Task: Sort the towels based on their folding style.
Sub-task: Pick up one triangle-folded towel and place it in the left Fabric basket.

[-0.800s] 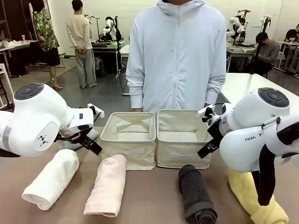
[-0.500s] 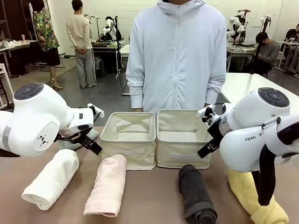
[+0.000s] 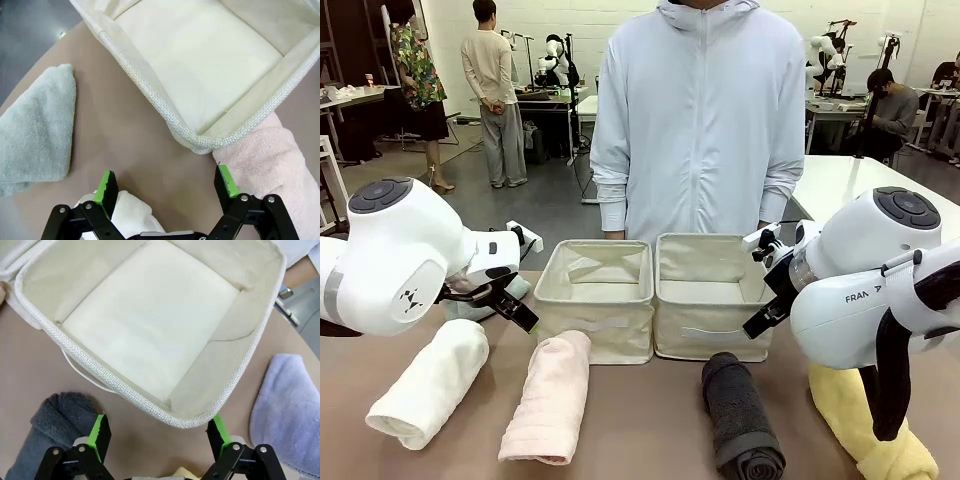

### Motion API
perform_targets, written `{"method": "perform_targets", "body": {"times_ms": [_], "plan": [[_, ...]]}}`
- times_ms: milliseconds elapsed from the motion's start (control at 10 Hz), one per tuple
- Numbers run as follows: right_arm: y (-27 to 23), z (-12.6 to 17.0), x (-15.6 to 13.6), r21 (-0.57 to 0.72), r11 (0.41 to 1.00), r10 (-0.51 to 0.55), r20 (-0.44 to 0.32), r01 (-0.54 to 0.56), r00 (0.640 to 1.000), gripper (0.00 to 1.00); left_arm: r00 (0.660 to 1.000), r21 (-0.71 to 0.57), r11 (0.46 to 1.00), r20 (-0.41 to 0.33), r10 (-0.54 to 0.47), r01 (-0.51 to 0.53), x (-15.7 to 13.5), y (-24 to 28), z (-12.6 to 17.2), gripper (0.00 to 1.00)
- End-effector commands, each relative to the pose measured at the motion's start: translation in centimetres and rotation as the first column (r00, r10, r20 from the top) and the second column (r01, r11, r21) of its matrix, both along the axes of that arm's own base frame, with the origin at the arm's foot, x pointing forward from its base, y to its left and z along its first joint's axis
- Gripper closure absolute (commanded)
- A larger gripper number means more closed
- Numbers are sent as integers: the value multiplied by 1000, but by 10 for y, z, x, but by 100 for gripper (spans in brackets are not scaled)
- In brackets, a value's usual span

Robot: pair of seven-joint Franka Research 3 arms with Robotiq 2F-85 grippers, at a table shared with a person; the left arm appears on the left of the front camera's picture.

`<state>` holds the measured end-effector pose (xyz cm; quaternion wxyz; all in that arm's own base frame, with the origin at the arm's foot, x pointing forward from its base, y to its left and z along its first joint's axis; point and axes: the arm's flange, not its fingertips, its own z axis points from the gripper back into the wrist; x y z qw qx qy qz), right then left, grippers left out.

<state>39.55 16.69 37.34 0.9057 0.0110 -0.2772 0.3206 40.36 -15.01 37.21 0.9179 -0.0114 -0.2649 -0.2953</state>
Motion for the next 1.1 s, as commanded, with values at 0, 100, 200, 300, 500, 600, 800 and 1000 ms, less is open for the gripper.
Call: {"method": "perform_targets", "body": {"times_ms": [0, 100, 200, 300, 500, 600, 800, 1000], "plan": [[0, 0, 0, 0, 1000, 0, 0, 0, 1000, 0, 1000, 0, 1000, 0, 0, 0, 0, 0, 0, 0], [0, 0, 0, 0, 1000, 0, 0, 0, 1000, 0, 1000, 0, 1000, 0, 0, 0, 0, 0, 0, 0], [0, 0, 0, 0, 1000, 0, 0, 0, 1000, 0, 1000, 0, 1000, 0, 0, 0, 0, 0, 0, 0], [0, 0, 0, 0, 1000, 0, 0, 0, 1000, 0, 1000, 0, 1000, 0, 0, 0, 0, 0, 0, 0], [0, 0, 0, 0, 1000, 0, 0, 0, 1000, 0, 1000, 0, 1000, 0, 0, 0, 0, 0, 0, 0], [0, 0, 0, 0, 1000, 0, 0, 0, 1000, 0, 1000, 0, 1000, 0, 0, 0, 0, 0, 0, 0], [0, 0, 0, 0, 1000, 0, 0, 0, 1000, 0, 1000, 0, 1000, 0, 0, 0, 0, 0, 0, 0], [0, 0, 0, 0, 1000, 0, 0, 0, 1000, 0, 1000, 0, 1000, 0, 0, 0, 0, 0, 0, 0]]}}
